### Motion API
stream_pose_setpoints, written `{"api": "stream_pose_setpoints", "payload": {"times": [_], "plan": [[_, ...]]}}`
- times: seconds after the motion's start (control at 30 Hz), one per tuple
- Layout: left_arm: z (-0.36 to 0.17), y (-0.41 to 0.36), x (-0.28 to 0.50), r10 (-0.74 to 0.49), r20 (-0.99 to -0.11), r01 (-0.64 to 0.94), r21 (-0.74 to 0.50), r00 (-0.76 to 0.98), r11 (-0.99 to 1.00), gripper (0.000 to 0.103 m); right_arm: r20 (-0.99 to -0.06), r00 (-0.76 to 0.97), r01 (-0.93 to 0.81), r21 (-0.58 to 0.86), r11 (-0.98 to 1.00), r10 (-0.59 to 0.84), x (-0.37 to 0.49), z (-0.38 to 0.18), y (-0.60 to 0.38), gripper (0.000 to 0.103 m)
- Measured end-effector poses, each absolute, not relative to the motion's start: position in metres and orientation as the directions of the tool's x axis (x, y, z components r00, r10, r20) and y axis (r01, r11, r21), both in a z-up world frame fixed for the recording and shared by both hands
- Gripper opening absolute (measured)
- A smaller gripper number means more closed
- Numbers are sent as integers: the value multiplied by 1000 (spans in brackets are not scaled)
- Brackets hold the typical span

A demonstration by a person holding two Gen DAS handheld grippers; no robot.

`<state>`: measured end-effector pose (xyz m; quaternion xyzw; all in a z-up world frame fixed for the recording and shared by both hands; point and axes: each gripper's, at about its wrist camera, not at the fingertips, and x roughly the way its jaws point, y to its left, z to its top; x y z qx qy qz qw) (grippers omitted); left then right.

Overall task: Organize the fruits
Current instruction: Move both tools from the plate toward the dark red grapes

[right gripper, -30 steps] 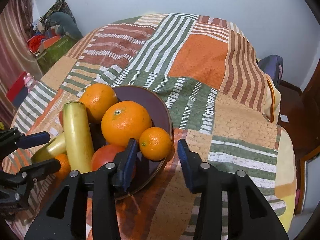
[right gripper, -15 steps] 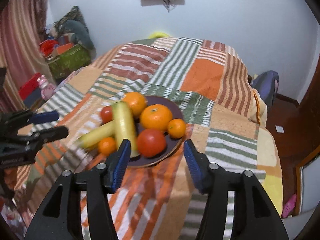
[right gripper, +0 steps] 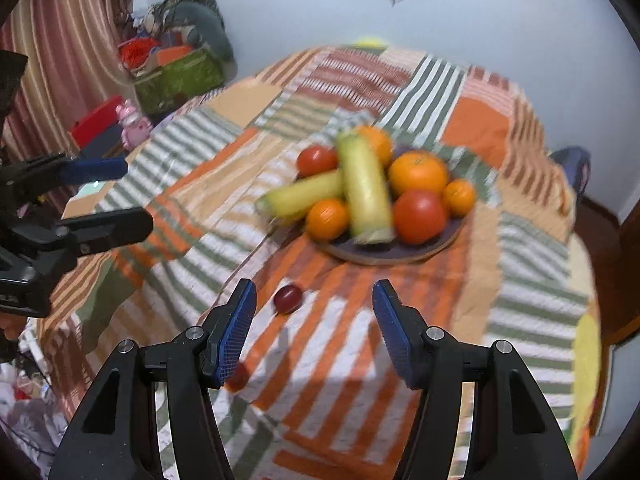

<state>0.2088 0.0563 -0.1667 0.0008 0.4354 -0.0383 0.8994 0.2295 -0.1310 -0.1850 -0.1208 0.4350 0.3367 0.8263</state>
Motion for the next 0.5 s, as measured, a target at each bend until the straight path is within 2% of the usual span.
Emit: {"api": "stream_pose_setpoints", "payload": {"times": [0.17,0.27,0.33,0.43,0.5], "plan": [[-176,64,202,-71,-784,61,-42,617,997,83,-830,358,-682,80,727,428,230,-205,-114,56],[-182,68,201,-87,-788,64,-61,609,996,83,-841,354,-674,74,735,409,236,-214,-108,47],[-184,67,200,-107,-787,81,-72,608,994,83,-855,327,-668,93,739,403,242,-222,-106,47],[-186,64,198,-112,-788,97,-67,605,993,83,-866,299,-669,110,735,402,246,-229,-103,39],[-189,61,198,-125,-799,107,-77,589,991,83,-862,284,-679,129,723,420,245,-229,-103,25]]}}
